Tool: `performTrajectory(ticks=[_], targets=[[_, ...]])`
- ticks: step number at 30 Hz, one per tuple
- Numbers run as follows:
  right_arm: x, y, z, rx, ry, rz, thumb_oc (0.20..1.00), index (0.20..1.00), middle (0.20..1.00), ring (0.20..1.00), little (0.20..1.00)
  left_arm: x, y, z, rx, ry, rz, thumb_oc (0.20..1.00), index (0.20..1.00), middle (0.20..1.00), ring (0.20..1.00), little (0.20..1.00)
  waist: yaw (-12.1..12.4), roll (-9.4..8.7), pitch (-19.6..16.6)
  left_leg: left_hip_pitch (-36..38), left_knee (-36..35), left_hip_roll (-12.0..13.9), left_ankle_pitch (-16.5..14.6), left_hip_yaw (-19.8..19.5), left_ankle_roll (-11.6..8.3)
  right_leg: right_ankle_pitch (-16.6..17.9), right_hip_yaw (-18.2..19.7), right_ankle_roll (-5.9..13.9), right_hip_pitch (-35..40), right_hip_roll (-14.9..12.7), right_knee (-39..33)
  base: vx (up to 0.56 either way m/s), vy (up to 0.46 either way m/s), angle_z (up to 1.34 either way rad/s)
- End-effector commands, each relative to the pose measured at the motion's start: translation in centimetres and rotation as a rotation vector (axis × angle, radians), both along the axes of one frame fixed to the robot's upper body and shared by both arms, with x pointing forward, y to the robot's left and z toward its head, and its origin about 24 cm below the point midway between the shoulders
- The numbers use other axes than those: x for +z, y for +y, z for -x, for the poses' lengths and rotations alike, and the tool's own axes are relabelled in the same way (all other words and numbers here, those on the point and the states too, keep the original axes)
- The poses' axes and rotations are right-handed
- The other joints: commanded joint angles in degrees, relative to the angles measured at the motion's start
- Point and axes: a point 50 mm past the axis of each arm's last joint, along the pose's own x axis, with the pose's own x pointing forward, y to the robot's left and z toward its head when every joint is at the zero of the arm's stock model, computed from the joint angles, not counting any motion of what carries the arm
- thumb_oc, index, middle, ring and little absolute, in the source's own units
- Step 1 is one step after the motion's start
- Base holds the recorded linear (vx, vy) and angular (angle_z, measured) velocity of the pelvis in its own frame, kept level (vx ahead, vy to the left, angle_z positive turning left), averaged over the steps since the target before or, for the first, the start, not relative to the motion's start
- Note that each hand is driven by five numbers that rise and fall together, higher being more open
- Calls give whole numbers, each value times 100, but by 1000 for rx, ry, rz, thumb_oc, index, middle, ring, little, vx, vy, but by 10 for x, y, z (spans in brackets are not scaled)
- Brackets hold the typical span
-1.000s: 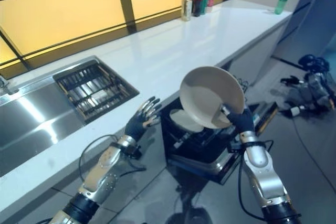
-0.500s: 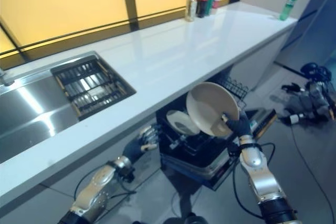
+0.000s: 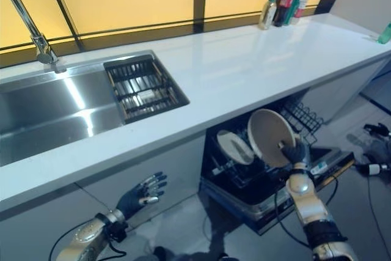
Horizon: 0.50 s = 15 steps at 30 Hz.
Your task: Pick up plates and place into dishwasher.
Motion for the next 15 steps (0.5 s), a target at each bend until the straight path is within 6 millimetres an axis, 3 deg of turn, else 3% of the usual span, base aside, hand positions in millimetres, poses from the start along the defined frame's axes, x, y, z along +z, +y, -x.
performTrajectory(ticks=[1, 6, 15], targets=[[63, -17, -29, -111, -229, 145, 200, 200, 200, 200, 200, 20, 2, -16, -38, -115, 18, 1000, 1000, 1000, 1000, 1000, 193, 59, 351, -148, 439, -143, -785, 158, 450, 346, -74, 251, -665, -20, 423, -211, -95, 19], [89, -28, -43, -200, -287, 191, 200, 200, 200, 200, 200, 35, 6, -31, -34, -181, 18, 1000, 1000, 1000, 1000, 1000, 240, 154, 755, -565, 601, -85, -666, 137, 400, 350, -98, 186, -879, 21, 463, -165, -58, 11], [95, -57, -34, -335, -267, 322, 200, 200, 200, 200, 200, 48, 8, -37, -17, -252, 46, 1000, 1000, 1000, 1000, 1000, 258, 310, 1044, -905, 713, -36, -505, 45, 317, 241, -136, 86, -1093, 81, 574, -41, -21, 4]])
